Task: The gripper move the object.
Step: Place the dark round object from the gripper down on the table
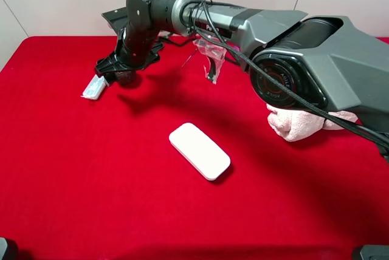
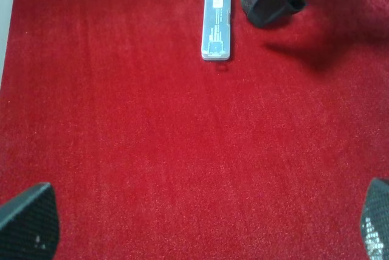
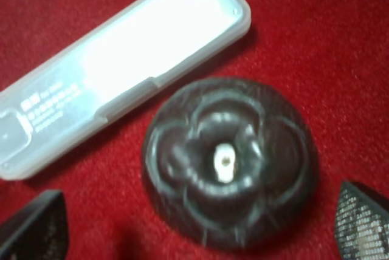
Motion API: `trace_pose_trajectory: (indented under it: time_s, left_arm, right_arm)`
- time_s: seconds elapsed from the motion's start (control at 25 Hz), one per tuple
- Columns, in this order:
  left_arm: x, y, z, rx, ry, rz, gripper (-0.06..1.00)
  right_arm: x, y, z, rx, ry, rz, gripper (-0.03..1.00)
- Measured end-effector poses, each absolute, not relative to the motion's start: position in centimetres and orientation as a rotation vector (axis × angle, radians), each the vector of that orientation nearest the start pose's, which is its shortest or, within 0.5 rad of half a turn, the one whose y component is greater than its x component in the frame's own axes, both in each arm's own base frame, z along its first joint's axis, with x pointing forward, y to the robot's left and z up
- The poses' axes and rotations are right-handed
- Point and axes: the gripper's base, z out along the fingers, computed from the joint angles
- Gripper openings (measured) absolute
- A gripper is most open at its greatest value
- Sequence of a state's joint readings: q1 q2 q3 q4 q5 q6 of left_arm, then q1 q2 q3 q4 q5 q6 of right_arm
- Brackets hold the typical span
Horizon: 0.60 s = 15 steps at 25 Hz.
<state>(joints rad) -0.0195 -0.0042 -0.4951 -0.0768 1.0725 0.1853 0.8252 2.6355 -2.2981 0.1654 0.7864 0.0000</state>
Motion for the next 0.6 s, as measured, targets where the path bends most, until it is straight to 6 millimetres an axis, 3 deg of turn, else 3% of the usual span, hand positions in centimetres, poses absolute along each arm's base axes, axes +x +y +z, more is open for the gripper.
trace_pose_trajectory:
  time_s: [0.6]
  left_arm:
    - [-0.6, -0.6, 27.5, 0.214, 2.043, 0.011, 0.99]
  right_arm:
    - [36.5, 41.2, 14.6, -1.082, 2.557, 0.411, 0.66]
